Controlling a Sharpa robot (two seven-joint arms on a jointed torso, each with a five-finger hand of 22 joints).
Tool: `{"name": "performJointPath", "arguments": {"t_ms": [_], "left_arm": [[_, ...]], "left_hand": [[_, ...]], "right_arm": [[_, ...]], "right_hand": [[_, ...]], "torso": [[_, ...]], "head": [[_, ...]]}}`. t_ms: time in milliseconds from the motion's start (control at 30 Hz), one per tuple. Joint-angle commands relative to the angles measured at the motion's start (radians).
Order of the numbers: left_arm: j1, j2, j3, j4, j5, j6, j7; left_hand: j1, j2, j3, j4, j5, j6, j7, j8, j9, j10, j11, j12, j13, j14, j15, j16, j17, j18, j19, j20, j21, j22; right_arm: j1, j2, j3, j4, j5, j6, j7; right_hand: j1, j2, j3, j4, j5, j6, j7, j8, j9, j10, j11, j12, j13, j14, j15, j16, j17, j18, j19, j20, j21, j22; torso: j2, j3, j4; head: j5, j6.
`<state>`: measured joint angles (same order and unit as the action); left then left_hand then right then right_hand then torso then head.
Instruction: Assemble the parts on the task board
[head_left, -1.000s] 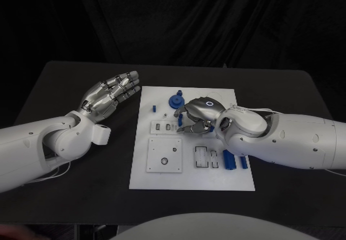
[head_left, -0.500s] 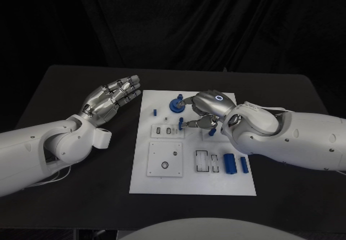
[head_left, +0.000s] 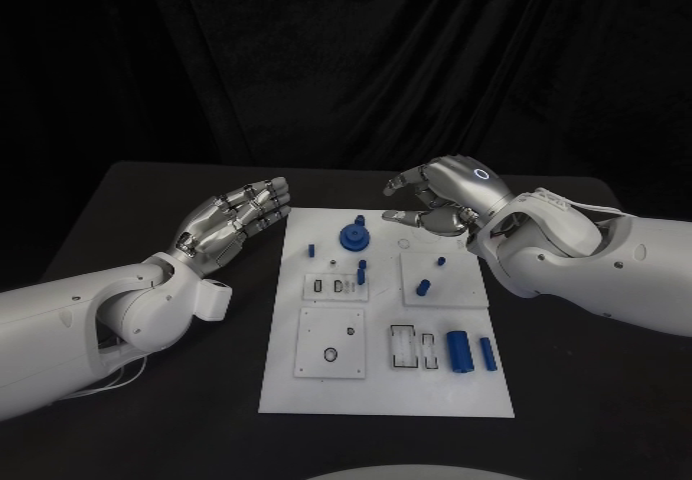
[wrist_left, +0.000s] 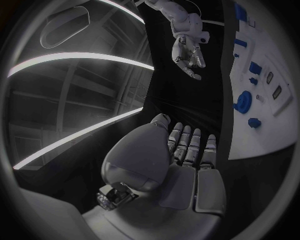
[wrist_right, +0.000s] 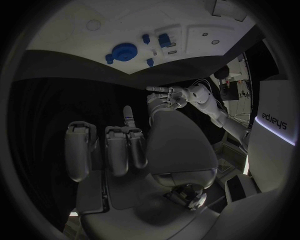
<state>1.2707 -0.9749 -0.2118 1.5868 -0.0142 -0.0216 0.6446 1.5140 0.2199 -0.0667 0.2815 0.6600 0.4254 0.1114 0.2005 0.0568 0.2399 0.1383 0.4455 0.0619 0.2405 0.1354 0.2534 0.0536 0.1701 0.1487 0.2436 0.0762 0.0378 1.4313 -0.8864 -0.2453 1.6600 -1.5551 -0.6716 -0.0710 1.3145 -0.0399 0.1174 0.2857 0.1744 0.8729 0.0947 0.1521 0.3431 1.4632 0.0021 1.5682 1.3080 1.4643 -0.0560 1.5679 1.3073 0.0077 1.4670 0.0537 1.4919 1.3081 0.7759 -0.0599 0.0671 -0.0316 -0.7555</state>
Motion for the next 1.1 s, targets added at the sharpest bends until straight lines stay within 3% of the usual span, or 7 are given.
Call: {"name": "performJointPath", "arguments": {"t_ms": [33, 500, 700, 833, 867, 900, 1100], "left_arm": [[0.006, 0.008, 0.001, -0.003, 0.001, -0.02, -0.015], [0.014, 0.086, 0.002, -0.113, -0.158, -0.009, -0.12], [0.017, 0.111, 0.002, -0.134, -0.335, -0.041, -0.237], [0.029, 0.127, 0.002, -0.134, -0.474, -0.077, -0.314], [0.032, 0.133, 0.002, -0.134, -0.519, -0.089, -0.333], [0.034, 0.138, 0.002, -0.134, -0.553, -0.098, -0.348], [0.048, 0.164, 0.002, -0.132, -0.738, -0.148, -0.449]], "left_hand": [[-0.003, -0.013, 0.014, 0.003, -0.004, 0.01, 0.004, 0.007, 0.002, 0.036, 0.012, 0.051, 0.007, 0.042, 0.006, 0.044, 0.006, 0.009, 0.035, 0.004, 0.019, 0.007], [-0.093, -0.01, 0.01, 0.013, -0.107, 0.135, 0.056, 0.024, 0.007, 0.313, 0.106, 0.237, 0.064, 0.341, 0.067, 0.365, 0.07, -0.012, 0.469, 0.043, 0.282, 0.112], [-0.092, -0.019, 0.012, 0.013, -0.124, 0.235, 0.077, 0.031, 0.013, 0.443, 0.056, 0.343, 0.128, 0.448, 0.022, 0.555, 0.143, 0.012, 0.588, 0.024, 0.39, 0.162], [-0.069, -0.041, 0.045, 0.01, -0.253, 0.305, 0.078, 0.034, 0.02, 0.49, -0.015, 0.651, 0.411, 0.493, -0.048, 0.931, 0.385, 0.004, 0.699, -0.049, 0.576, 0.281], [-0.069, -0.049, 0.056, 0.006, -0.255, 0.299, 0.073, 0.022, 0.017, 0.528, -0.02, 0.758, 0.604, 0.47, -0.052, 1.023, 0.469, -0.003, 0.693, -0.058, 0.642, 0.332], [-0.086, -0.041, 0.057, 0.003, -0.342, 0.326, 0.08, 0.033, 0.024, 0.795, -0.017, 0.922, 0.941, 0.677, -0.053, 1.153, 0.761, -0.006, 0.691, -0.065, 0.723, 0.393], [-0.162, -0.046, -0.003, 0.009, -0.515, 0.36, 0.077, 0.065, 0.043, 1.234, -0.021, 1.103, 1.43, 1.186, -0.058, 1.314, 1.377, -0.032, 0.732, -0.076, 1.106, 0.774]], "right_arm": [[-0.002, -0.009, -0.001, -0.023, 0.126, -0.083, 0.09], [-0.054, -0.046, -0.002, -0.084, 0.279, -0.096, 0.141], [-0.082, -0.055, -0.002, -0.097, 0.313, -0.084, 0.152], [-0.094, -0.067, -0.002, -0.091, 0.32, -0.082, 0.152], [-0.096, -0.069, -0.002, -0.09, 0.322, -0.081, 0.152], [-0.098, -0.07, -0.002, -0.09, 0.322, -0.081, 0.151], [-0.103, -0.074, -0.002, -0.089, 0.325, -0.077, 0.141]], "right_hand": [[0.004, 0.013, 0.005, 0.0, 0.029, 0.021, 0.002, 0.005, 0.001, 0.108, 0.006, 0.003, 0.263, 0.107, 0.006, 0.003, 0.263, 0.011, 0.06, 0.008, 0.008, 0.238], [0.022, 0.043, 0.03, 0.002, 0.117, 0.067, 0.001, 0.008, 0.0, 0.108, 0.006, 0.003, 0.263, 0.107, 0.005, 0.003, 0.263, 0.005, 0.076, 0.008, 0.034, 0.247], [0.025, 0.047, 0.033, 0.002, 0.122, 0.071, 0.001, 0.007, -0.001, 0.108, 0.007, 0.003, 0.263, 0.107, 0.006, 0.003, 0.263, 0.005, 0.074, 0.008, 0.031, 0.246], [0.028, 0.049, 0.036, 0.001, 0.124, 0.072, 0.001, 0.007, -0.001, 0.108, 0.007, 0.003, 0.263, 0.107, 0.006, 0.003, 0.263, 0.005, 0.074, 0.008, 0.031, 0.246], [0.028, 0.049, 0.036, 0.001, 0.124, 0.072, 0.001, 0.007, -0.001, 0.108, 0.007, 0.003, 0.263, 0.107, 0.006, 0.003, 0.263, 0.005, 0.074, 0.008, 0.031, 0.246], [0.029, 0.049, 0.037, 0.001, 0.125, 0.073, 0.001, 0.007, -0.001, 0.108, 0.007, 0.003, 0.263, 0.107, 0.006, 0.003, 0.263, 0.005, 0.074, 0.008, 0.031, 0.246], [0.029, 0.05, 0.037, 0.001, 0.125, 0.073, 0.001, 0.007, -0.001, 0.108, 0.008, 0.003, 0.263, 0.107, 0.006, 0.003, 0.263, 0.005, 0.074, 0.008, 0.031, 0.246]], "torso": [[-0.025, 0.0055, -0.0023], [-0.106, 0.0232, -0.0148], [-0.146, 0.0378, -0.0294], [-0.161, 0.048, -0.0388], [-0.164, 0.0524, -0.0425], [-0.165, 0.0551, -0.0437], [-0.177, 0.0686, -0.0553]], "head": [[0.008, 0.01], [0.016, -0.06], [0.03, -0.103], [0.043, -0.117], [0.046, -0.117], [0.046, -0.117], [0.055, -0.117]]}}
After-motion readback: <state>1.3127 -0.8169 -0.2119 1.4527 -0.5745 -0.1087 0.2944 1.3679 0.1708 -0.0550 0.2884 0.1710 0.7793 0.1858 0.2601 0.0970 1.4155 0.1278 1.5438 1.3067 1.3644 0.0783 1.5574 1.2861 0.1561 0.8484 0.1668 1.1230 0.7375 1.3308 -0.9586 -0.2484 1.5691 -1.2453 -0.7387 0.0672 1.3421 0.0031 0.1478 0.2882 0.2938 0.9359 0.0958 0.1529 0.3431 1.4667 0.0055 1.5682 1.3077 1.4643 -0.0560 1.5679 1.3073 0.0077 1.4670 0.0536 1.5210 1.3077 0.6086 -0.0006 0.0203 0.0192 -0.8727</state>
